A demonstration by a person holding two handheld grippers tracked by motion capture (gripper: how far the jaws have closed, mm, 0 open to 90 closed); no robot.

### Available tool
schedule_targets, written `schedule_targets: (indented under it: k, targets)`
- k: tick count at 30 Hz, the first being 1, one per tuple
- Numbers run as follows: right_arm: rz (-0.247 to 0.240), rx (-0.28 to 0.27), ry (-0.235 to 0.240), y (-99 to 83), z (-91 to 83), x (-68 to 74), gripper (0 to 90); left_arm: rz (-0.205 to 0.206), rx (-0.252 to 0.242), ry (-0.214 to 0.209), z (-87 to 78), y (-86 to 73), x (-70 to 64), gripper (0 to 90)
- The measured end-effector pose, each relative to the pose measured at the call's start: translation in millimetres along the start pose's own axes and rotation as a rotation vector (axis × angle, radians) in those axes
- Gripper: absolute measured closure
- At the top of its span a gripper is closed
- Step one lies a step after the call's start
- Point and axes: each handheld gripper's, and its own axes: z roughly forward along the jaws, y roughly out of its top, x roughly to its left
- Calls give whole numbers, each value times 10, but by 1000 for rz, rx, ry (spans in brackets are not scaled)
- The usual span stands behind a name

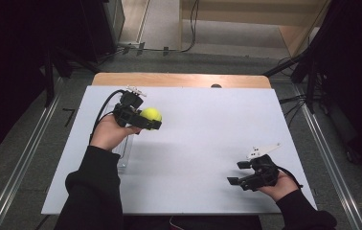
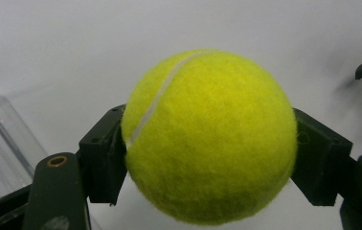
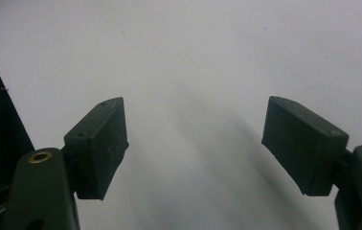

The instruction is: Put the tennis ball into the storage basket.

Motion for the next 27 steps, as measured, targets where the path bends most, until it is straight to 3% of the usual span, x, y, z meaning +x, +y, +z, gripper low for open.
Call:
schedule_targets:
  k: [8, 27]
  targets:
    - [1, 1, 0, 0, 1, 4, 216, -15, -8, 22, -79, -38, 80, 264]
    - [-4, 1, 0, 1, 3, 5, 216, -102, -36, 100, -221, -131, 274, 264]
